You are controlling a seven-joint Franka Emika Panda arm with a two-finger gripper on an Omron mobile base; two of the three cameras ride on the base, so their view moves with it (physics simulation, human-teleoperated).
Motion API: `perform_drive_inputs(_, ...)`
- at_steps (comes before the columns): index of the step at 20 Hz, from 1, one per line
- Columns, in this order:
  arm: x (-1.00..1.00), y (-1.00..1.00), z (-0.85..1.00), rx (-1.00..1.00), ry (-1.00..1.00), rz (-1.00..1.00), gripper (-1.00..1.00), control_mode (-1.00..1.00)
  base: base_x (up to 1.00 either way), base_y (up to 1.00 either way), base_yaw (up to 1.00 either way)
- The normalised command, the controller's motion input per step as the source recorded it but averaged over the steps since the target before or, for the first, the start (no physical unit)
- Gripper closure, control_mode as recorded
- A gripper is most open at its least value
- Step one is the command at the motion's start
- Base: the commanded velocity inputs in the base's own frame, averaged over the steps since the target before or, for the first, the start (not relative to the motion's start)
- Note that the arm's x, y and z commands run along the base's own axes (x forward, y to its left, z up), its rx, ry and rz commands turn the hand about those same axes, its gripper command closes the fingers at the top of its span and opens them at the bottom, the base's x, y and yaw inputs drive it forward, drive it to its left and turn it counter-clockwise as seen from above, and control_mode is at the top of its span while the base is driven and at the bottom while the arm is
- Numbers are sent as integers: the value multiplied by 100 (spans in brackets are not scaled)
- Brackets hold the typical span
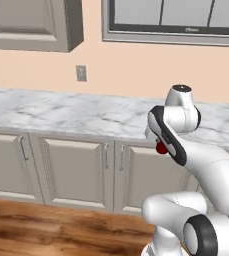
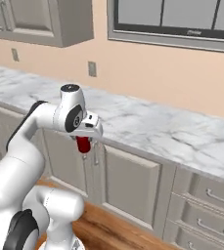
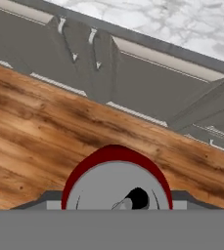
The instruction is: Four empty soda cans are scattered around the kitchen. Gather all the cans and cluster them next to the stove for recycling.
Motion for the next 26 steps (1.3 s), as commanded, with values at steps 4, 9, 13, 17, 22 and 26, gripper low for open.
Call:
perform_drive_inputs(4,0,0,0,0,0,0,100,100,-8,18,50)
perform_drive_inputs(9,0,0,0,0,0,0,100,100,-9,13,50)
perform_drive_inputs(13,0,0,0,0,0,0,100,100,-7,14,50)
perform_drive_inputs(17,0,0,0,0,0,0,100,100,0,17,50)
perform_drive_inputs(22,0,0,0,0,0,0,100,100,0,13,50)
perform_drive_inputs(26,0,0,0,0,0,0,100,100,-6,5,50)
